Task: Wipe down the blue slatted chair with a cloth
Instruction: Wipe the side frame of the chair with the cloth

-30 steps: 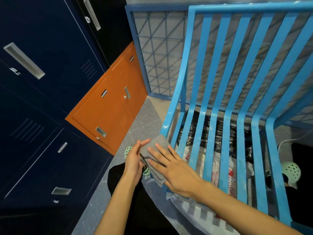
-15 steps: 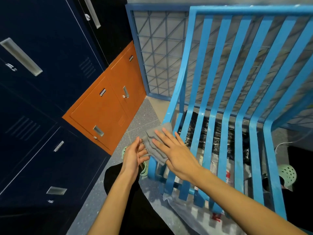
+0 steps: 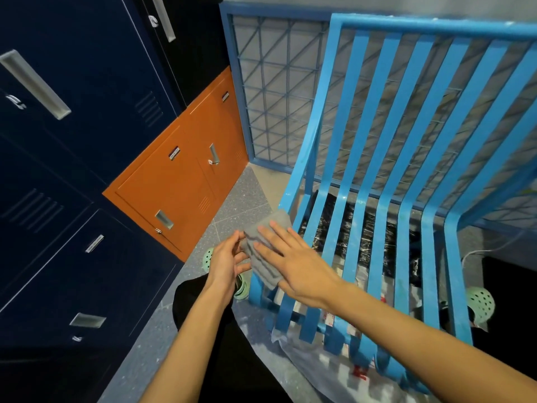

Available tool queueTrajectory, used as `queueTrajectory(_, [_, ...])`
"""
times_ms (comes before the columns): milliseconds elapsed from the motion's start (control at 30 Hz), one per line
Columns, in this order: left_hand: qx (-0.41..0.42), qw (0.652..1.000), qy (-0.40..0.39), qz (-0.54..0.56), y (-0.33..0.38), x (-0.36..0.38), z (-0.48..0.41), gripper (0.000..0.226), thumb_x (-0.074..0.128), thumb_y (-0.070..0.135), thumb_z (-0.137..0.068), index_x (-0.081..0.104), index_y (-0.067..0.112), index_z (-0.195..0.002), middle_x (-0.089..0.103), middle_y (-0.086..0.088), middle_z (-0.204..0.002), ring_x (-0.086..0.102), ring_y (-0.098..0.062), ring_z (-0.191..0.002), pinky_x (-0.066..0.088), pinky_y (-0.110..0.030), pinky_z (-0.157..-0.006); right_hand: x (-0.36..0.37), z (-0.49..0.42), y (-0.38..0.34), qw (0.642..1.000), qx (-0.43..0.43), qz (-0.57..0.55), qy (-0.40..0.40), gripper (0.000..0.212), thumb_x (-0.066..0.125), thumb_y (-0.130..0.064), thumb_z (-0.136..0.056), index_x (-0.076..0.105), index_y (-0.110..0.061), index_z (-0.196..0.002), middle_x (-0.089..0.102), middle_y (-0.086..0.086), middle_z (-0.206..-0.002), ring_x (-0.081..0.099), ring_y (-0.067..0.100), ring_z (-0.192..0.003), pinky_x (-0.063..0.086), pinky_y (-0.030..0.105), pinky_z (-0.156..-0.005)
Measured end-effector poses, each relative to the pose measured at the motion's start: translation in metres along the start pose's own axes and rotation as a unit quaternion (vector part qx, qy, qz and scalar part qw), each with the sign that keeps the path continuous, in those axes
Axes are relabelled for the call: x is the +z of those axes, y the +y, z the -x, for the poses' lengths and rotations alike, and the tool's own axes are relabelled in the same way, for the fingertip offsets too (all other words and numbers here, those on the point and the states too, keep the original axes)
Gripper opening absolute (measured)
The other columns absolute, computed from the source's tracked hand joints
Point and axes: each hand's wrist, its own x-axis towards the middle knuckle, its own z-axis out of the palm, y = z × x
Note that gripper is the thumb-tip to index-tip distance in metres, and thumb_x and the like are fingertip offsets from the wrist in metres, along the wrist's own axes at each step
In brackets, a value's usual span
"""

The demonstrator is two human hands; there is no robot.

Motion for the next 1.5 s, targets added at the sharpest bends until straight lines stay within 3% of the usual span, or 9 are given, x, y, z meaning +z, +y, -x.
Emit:
queueTrajectory(200, [0.007, 0.999, -0.001, -0.036, 0.007, -0.003, 0.0, 0.023, 0.053, 0.021, -0.095, 0.075, 0.016, -0.093, 0.074, -0.008, -0.097, 0.066, -0.023, -0.095, 0.046, -0.04, -0.095, 0.023, 0.022, -0.033, 0.986, -0.125, 0.111, -0.013, 0.064, 0.056, -0.034, -0.085, 0.041, -0.018, -0.145, 0.017, 0.014, -0.16, 0.003, 0.035, -0.148, 0.0, 0.051, -0.119])
queueTrajectory(333, [0.01, 0.999, 0.001, -0.043, 0.008, -0.004, 0.003, 0.022, 0.051, 0.016, -0.095, 0.073, 0.014, -0.096, 0.075, -0.001, -0.089, 0.067, -0.015, -0.083, 0.049, -0.03, -0.08, 0.016, 0.02, -0.026, 0.985, -0.129, 0.118, -0.014, 0.066, 0.05, -0.028, -0.084, 0.038, -0.019, -0.147, 0.017, 0.011, -0.16, 0.005, 0.031, -0.149, -0.001, 0.05, -0.119])
queueTrajectory(433, [0.021, 0.998, -0.003, -0.057, 0.009, -0.006, 0.009, 0.022, 0.053, 0.015, -0.094, 0.074, 0.017, -0.095, 0.073, 0.002, -0.09, 0.065, -0.01, -0.079, 0.049, -0.025, -0.066, 0.005, 0.012, -0.018, 0.995, -0.059, 0.075, -0.005, 0.07, 0.046, -0.025, -0.083, 0.029, -0.02, -0.151, 0.015, 0.01, -0.161, 0.003, 0.031, -0.149, 0.005, 0.051, -0.12])
queueTrajectory(567, [0.07, 0.994, 0.013, -0.08, 0.007, -0.01, 0.024, 0.017, 0.056, 0.007, -0.093, 0.073, 0.012, -0.096, 0.072, 0.005, -0.082, 0.064, -0.001, -0.074, 0.049, -0.015, -0.066, 0.012, 0.017, -0.036, 0.995, -0.065, 0.074, -0.018, 0.069, 0.042, -0.051, -0.09, 0.036, -0.013, -0.148, 0.012, 0.014, -0.161, -0.005, 0.033, -0.149, 0.006, 0.054, -0.12])
queueTrajectory(733, [0.073, 0.99, 0.009, -0.12, -0.006, -0.016, 0.034, 0.018, 0.056, 0.004, -0.093, 0.071, 0.012, -0.098, 0.071, -0.004, -0.089, 0.064, -0.009, -0.078, 0.051, -0.019, -0.07, 0.024, 0.023, -0.04, 0.99, -0.102, 0.1, -0.012, 0.063, 0.028, -0.059, -0.099, 0.047, -0.017, -0.142, 0.025, 0.009, -0.158, 0.0, 0.027, -0.15, 0.004, 0.05, -0.119])
queueTrajectory(933, [0.062, 0.994, 0.057, -0.073, -0.009, -0.021, 0.03, 0.021, 0.052, 0.008, -0.095, 0.071, 0.007, -0.103, 0.072, -0.001, -0.092, 0.065, -0.01, -0.086, 0.052, -0.03, -0.081, 0.008, -0.007, -0.02, 0.997, 0.046, -0.022, 0.063, 0.049, 0.034, -0.037, -0.101, 0.036, -0.02, -0.148, 0.033, 0.004, -0.156, 0.015, 0.025, -0.148, 0.019, 0.05, -0.119])
queueTrajectory(1133, [0.027, 0.997, 0.05, -0.044, -0.013, -0.019, 0.032, 0.021, 0.049, 0.013, -0.098, 0.069, 0.009, -0.092, 0.067, -0.013, -0.088, 0.063, -0.022, -0.084, 0.053, -0.035, -0.077, 0.015, 0.006, -0.019, 0.994, -0.087, 0.061, 0.018, 0.065, 0.058, -0.02, -0.086, 0.036, -0.019, -0.148, 0.024, 0.004, -0.159, 0.006, 0.027, -0.149, 0.002, 0.047, -0.119])
queueTrajectory(1333, [0.027, 0.997, 0.047, -0.053, -0.014, -0.017, 0.028, 0.023, 0.045, 0.015, -0.099, 0.068, 0.008, -0.101, 0.074, -0.006, -0.096, 0.067, -0.021, -0.089, 0.052, -0.04, -0.084, 0.012, -0.005, -0.004, 0.992, 0.061, -0.069, 0.09, 0.046, 0.041, -0.025, -0.101, 0.04, -0.019, -0.146, 0.028, 0.0, -0.158, 0.013, 0.023, -0.149, 0.019, 0.049, -0.119])
queueTrajectory(1500, [0.023, 0.997, 0.048, -0.049, -0.009, -0.017, 0.021, 0.024, 0.045, 0.015, -0.099, 0.069, 0.011, -0.094, 0.071, -0.007, -0.088, 0.065, -0.021, -0.083, 0.053, -0.035, -0.074, 0.024, 0.014, -0.019, 0.996, -0.068, 0.033, 0.046, 0.054, 0.034, -0.028, -0.096, 0.033, -0.02, -0.149, 0.018, 0.002, -0.161, 0.005, 0.026, -0.15, 0.002, 0.045, -0.118])
